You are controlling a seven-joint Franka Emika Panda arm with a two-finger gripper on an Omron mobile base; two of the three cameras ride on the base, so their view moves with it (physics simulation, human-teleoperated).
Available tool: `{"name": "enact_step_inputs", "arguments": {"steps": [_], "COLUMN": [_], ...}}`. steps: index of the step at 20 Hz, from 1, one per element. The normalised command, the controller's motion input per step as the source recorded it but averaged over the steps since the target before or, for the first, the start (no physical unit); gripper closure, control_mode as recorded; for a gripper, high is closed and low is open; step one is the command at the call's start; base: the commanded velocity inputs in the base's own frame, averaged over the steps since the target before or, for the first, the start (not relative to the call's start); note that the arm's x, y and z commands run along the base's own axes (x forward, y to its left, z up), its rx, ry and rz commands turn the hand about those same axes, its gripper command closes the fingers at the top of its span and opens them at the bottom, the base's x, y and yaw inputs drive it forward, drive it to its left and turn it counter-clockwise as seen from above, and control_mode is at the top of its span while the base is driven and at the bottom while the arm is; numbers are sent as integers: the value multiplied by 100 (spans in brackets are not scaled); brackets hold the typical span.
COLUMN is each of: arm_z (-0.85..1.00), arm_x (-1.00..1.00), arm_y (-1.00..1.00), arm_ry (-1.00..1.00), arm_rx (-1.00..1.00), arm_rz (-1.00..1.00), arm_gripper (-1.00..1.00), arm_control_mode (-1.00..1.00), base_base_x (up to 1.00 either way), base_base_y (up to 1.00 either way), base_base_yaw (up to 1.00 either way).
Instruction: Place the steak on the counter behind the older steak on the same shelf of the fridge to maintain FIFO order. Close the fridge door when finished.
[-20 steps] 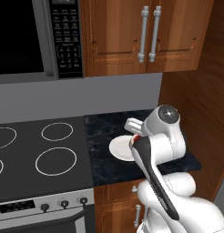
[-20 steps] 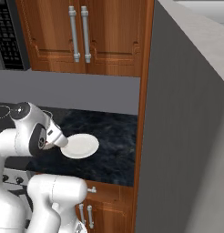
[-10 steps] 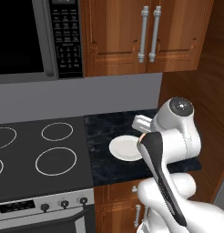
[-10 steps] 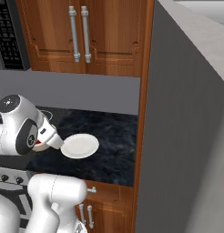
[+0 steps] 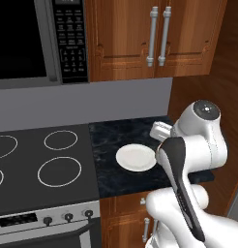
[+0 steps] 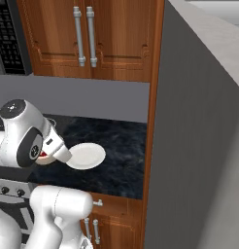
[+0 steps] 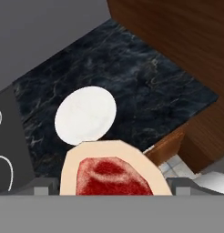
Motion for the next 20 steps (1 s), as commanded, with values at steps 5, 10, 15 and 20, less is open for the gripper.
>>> {"name": "enact_step_inputs", "arguments": {"steps": [5,10,15,20], "arm_z": [-2,0,0,0], "arm_x": [-8,-9,0,0], "arm_y": [0,4,0,0], "arm_ry": [0,-1,0,0], "arm_rx": [0,0,0,0], "arm_rz": [0,0,0,0], "arm_gripper": [100,100,100,100], "arm_control_mode": [-100,100,100,100], "base_base_x": [0,-25,-78,-42], "base_base_y": [0,10,64,74], "base_base_yaw": [0,-2,-15,-32]}}
